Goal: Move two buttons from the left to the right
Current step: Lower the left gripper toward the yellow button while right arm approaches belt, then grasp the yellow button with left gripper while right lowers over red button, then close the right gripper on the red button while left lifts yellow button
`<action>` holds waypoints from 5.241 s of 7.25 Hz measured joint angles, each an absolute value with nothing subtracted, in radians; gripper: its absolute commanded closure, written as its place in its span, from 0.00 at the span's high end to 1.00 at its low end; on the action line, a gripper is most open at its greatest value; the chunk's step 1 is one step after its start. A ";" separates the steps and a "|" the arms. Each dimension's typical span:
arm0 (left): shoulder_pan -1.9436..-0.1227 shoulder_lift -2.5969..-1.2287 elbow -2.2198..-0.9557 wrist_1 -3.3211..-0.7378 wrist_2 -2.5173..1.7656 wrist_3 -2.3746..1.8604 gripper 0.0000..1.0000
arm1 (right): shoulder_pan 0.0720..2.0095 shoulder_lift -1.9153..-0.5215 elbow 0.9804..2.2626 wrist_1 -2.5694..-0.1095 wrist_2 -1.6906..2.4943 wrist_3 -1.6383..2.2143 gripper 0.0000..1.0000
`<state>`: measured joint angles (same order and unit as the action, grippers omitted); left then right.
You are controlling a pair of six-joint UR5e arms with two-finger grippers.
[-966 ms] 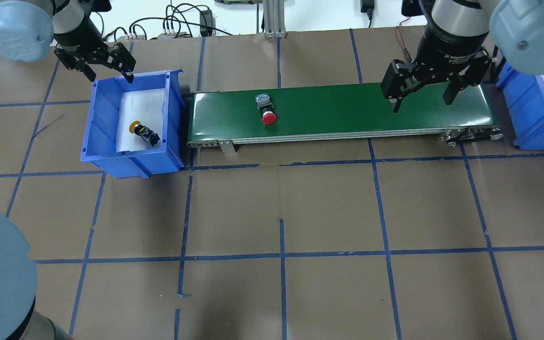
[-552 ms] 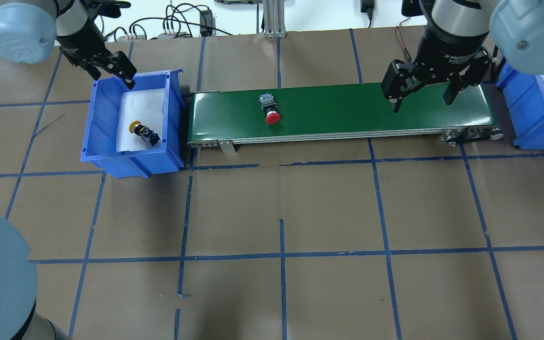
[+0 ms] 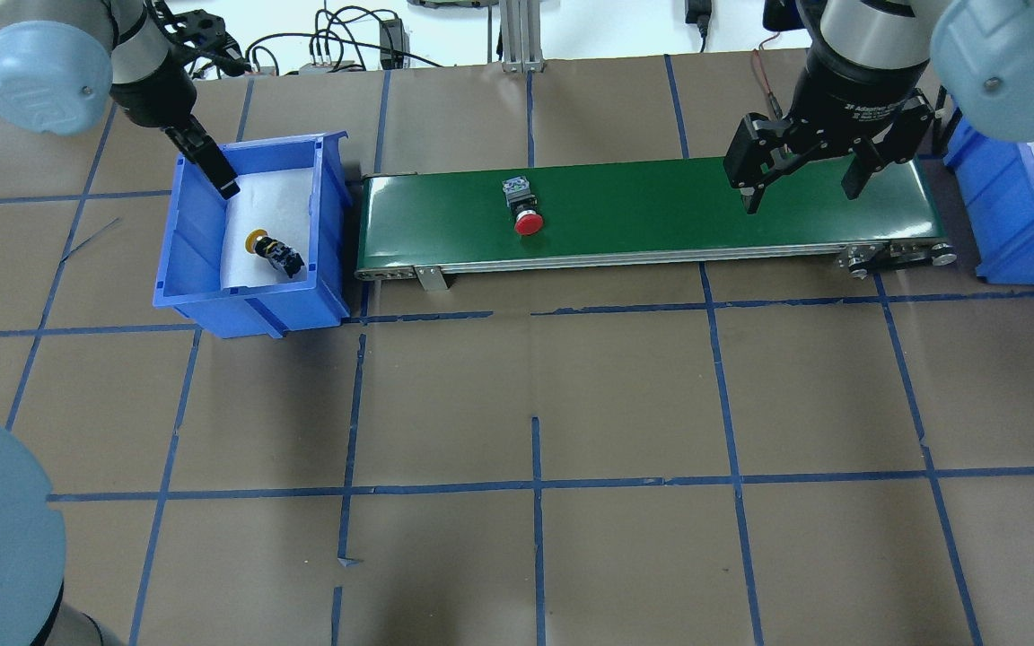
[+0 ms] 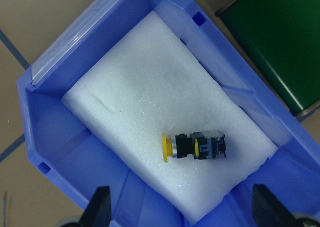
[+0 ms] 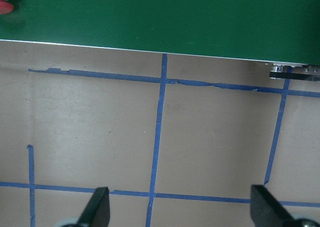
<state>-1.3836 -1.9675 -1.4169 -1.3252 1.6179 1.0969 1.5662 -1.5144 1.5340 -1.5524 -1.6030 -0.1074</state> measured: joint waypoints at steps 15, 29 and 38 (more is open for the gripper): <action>-1.383 -1.979 -1.682 -1.071 1.594 1.615 0.96 | 1.570 -1.416 1.545 -1.732 -1.519 -0.006 1.00; -1.364 -2.043 -1.661 -1.005 1.509 1.644 1.00 | 1.755 -0.901 1.213 -1.951 -1.551 0.062 1.00; -1.364 -2.049 -1.681 -0.996 1.491 1.643 0.97 | 1.749 -0.879 1.207 -1.959 -1.551 0.059 0.08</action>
